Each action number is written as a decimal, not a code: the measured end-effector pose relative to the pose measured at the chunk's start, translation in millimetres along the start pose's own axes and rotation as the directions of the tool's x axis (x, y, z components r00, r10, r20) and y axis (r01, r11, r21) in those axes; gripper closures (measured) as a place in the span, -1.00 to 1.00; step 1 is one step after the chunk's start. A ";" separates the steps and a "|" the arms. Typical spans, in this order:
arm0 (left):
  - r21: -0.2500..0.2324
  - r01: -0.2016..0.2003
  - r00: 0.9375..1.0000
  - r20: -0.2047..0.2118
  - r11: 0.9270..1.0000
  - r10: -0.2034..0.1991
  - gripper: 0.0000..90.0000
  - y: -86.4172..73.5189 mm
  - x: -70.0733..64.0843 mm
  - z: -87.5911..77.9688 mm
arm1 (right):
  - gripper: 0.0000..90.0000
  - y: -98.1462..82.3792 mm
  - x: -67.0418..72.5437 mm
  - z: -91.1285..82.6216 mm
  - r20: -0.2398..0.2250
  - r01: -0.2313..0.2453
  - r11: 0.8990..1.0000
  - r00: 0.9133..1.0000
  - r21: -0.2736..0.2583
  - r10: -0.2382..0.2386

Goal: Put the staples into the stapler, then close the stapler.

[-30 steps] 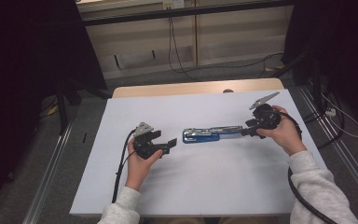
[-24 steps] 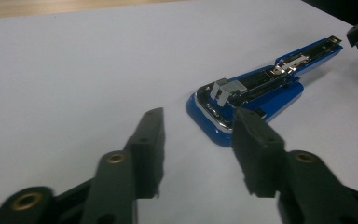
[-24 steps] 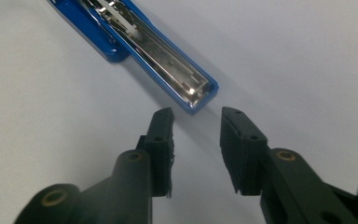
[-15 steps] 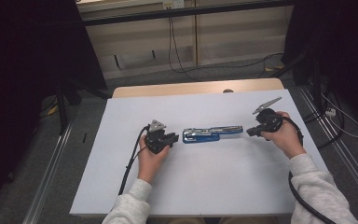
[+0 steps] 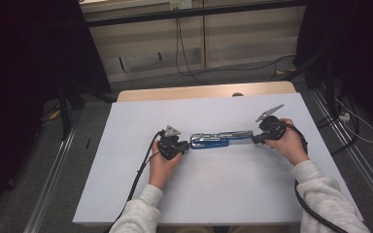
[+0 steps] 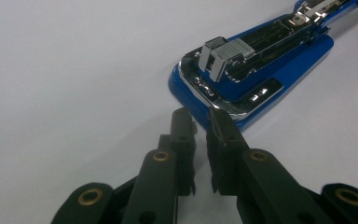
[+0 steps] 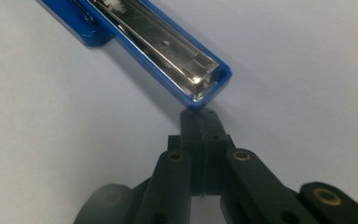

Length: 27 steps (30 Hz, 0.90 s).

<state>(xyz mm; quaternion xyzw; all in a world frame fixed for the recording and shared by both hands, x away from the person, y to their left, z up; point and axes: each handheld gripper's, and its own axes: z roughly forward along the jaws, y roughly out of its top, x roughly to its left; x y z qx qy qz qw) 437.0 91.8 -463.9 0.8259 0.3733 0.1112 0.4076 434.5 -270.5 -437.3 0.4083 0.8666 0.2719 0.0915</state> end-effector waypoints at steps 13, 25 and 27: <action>0.001 0.006 1.000 0.005 1.000 -0.006 0.81 0.6 0.1 1.7 | 1.00 -0.2 -1.3 -1.6 0.003 -0.005 1.000 1.000 -0.010 0.005; 0.004 0.006 1.000 0.010 1.000 -0.006 0.82 0.9 0.4 1.9 | 1.00 3.8 1.6 -3.2 -0.001 0.007 0.999 1.000 -0.040 -0.008; 0.005 0.006 1.000 0.010 1.000 -0.006 0.82 1.0 0.4 1.9 | 1.00 4.2 1.9 -3.5 -0.003 0.009 0.999 1.000 -0.043 -0.009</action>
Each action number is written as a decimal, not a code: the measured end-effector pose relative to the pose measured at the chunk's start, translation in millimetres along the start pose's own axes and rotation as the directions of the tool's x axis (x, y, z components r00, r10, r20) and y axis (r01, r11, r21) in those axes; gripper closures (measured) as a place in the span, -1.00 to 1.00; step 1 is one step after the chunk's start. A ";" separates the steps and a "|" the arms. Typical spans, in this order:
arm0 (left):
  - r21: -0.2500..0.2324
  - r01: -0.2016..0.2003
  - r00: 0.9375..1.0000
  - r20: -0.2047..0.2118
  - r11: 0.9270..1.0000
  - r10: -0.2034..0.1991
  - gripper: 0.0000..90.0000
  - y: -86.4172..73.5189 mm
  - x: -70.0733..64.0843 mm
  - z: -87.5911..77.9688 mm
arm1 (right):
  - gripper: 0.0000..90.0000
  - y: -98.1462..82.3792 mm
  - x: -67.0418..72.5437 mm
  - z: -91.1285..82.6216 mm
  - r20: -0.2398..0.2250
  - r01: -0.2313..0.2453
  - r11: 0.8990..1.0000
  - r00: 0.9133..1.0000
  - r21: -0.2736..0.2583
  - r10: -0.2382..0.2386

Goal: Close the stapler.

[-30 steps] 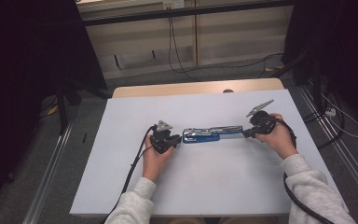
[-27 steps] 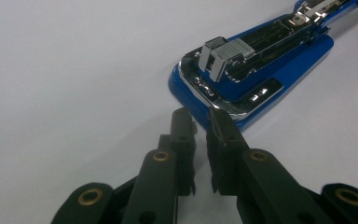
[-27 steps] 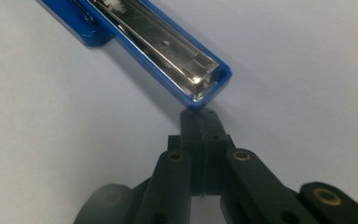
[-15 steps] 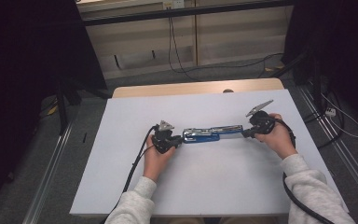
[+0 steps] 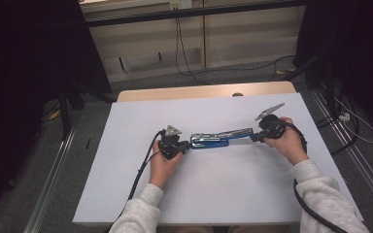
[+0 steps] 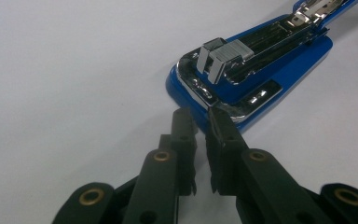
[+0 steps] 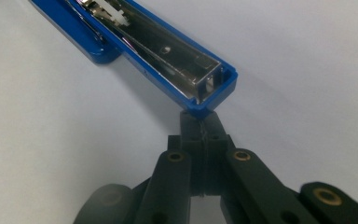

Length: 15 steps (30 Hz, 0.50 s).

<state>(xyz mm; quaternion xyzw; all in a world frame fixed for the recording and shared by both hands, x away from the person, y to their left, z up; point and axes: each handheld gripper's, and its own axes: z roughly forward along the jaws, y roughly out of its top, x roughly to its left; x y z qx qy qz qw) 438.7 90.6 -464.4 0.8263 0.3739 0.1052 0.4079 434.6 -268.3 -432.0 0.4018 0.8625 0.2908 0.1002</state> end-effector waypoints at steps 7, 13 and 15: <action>0.001 -0.006 1.000 -0.002 1.000 0.006 0.82 0.4 0.7 -0.1 | 1.00 2.5 3.1 -2.9 -0.011 0.007 0.999 1.000 -0.032 -0.007; -0.006 0.021 1.000 -0.008 1.000 -0.021 0.60 1.1 3.3 -1.7 | 0.94 3.8 4.5 -3.4 -0.018 0.010 0.999 1.000 -0.036 -0.011; -0.012 0.033 0.999 -0.007 0.999 -0.033 0.43 1.8 4.8 -4.8 | 0.88 3.5 4.9 -3.0 -0.028 0.003 0.999 1.000 -0.043 -0.004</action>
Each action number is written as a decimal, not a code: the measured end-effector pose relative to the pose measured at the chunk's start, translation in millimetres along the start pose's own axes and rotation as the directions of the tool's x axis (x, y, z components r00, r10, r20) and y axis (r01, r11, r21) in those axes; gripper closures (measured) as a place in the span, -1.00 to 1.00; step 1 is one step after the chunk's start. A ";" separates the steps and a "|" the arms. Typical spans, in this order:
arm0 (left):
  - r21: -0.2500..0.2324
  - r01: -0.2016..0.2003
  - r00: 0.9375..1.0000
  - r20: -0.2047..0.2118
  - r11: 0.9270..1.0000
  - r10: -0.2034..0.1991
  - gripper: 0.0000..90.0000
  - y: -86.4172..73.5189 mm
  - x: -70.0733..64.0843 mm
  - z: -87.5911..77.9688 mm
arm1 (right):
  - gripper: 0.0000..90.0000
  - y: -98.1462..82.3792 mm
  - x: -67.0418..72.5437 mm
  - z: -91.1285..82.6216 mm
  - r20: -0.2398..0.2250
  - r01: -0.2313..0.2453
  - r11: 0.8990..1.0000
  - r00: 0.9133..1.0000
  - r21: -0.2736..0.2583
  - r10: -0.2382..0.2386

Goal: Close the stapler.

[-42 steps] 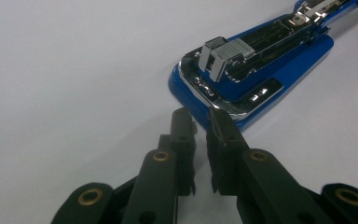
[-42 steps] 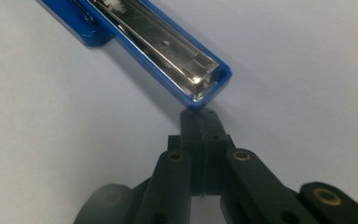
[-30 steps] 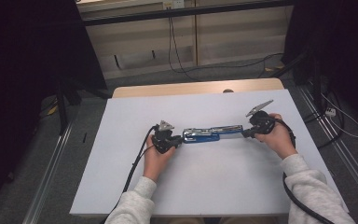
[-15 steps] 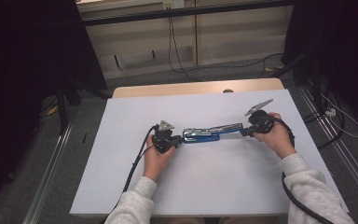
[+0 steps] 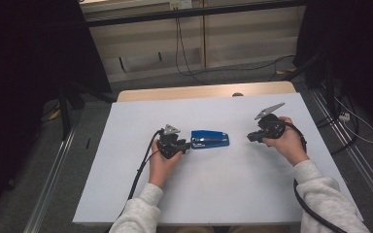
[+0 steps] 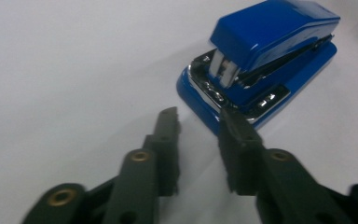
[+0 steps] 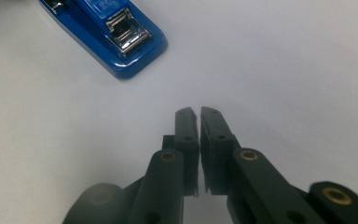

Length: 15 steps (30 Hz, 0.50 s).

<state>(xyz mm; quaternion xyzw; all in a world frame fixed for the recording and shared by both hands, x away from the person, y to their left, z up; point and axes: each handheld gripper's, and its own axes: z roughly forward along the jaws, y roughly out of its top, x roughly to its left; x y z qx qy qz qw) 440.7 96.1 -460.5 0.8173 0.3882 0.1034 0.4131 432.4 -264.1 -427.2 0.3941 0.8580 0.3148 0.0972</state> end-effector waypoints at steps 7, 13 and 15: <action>-0.021 0.036 0.999 0.017 0.999 -0.035 -0.16 2.8 2.2 -14.0 | 0.48 -1.6 1.9 -2.4 -0.015 -0.037 0.999 0.999 -0.010 0.037; -0.053 0.066 0.995 0.072 0.996 -0.062 -0.49 2.9 5.5 -31.0 | 0.01 -6.6 3.4 -4.7 -0.020 -0.057 0.998 0.998 -0.011 0.056; -0.074 0.067 0.994 0.087 0.995 -0.061 -0.55 3.1 5.6 -37.2 | -0.08 -8.7 3.3 -7.3 -0.028 -0.069 0.997 0.997 -0.016 0.069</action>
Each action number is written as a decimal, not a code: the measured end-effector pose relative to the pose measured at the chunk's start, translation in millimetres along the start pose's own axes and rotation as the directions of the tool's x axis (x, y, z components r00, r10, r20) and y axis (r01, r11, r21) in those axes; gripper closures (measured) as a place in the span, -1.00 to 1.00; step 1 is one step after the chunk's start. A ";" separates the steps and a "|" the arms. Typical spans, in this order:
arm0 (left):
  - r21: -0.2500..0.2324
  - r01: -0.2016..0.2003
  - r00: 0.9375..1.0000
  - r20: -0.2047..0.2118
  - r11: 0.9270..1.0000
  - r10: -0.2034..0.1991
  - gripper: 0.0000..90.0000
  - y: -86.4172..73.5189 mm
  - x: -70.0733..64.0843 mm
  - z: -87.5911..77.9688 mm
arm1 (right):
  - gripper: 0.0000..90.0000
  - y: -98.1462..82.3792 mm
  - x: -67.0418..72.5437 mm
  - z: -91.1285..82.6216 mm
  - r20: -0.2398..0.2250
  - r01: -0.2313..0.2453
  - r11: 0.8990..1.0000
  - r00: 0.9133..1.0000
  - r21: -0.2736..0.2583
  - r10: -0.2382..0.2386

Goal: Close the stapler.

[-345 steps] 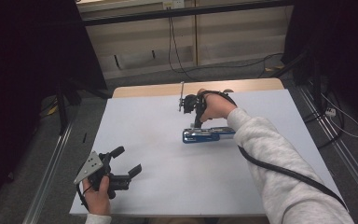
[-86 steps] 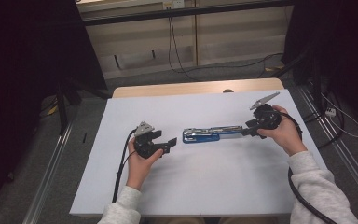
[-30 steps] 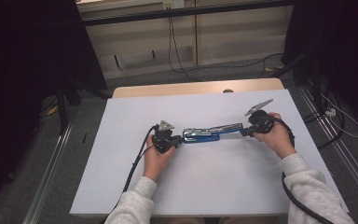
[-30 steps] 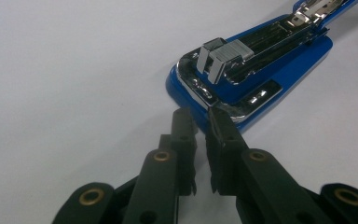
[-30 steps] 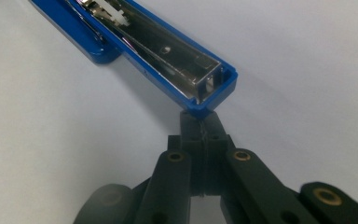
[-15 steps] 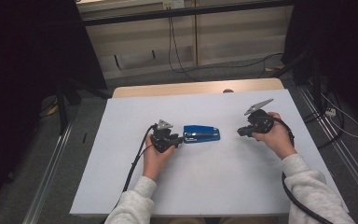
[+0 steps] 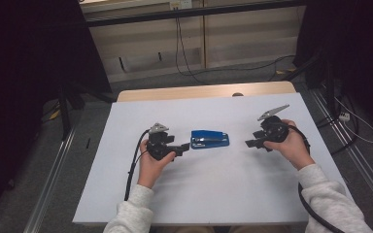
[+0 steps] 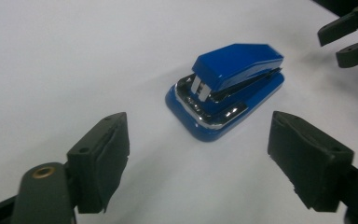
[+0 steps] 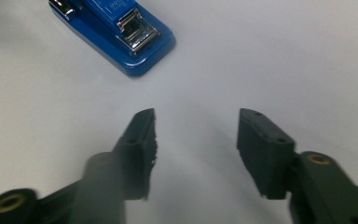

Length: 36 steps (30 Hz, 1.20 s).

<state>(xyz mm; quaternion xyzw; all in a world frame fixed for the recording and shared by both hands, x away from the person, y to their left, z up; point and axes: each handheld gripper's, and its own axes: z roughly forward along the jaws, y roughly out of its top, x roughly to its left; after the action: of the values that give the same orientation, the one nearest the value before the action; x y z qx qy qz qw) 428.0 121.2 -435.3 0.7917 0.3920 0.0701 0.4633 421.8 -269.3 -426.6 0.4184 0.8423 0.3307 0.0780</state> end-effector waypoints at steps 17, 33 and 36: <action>-0.046 -0.017 1.000 0.025 0.999 0.018 -0.78 -8.1 4.9 -34.6 | -0.56 -16.1 16.3 -14.7 0.021 0.002 1.000 1.000 -0.022 -0.002; -0.070 -0.038 0.999 0.008 0.997 0.039 -0.83 -22.0 11.5 -59.9 | -0.62 -40.8 30.2 -27.6 0.028 0.010 1.000 1.000 -0.015 -0.010; -0.059 -0.041 0.999 0.006 0.997 0.042 -0.84 -25.1 13.1 -64.3 | -0.63 -44.6 32.4 -27.2 0.021 0.009 1.000 1.000 -0.010 -0.009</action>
<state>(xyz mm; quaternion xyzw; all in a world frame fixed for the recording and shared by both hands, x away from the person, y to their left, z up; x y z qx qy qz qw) 392.5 180.5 -422.3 0.7859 0.3717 0.0883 0.4861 360.9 -277.4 -428.7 0.4176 0.8416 0.3303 0.0904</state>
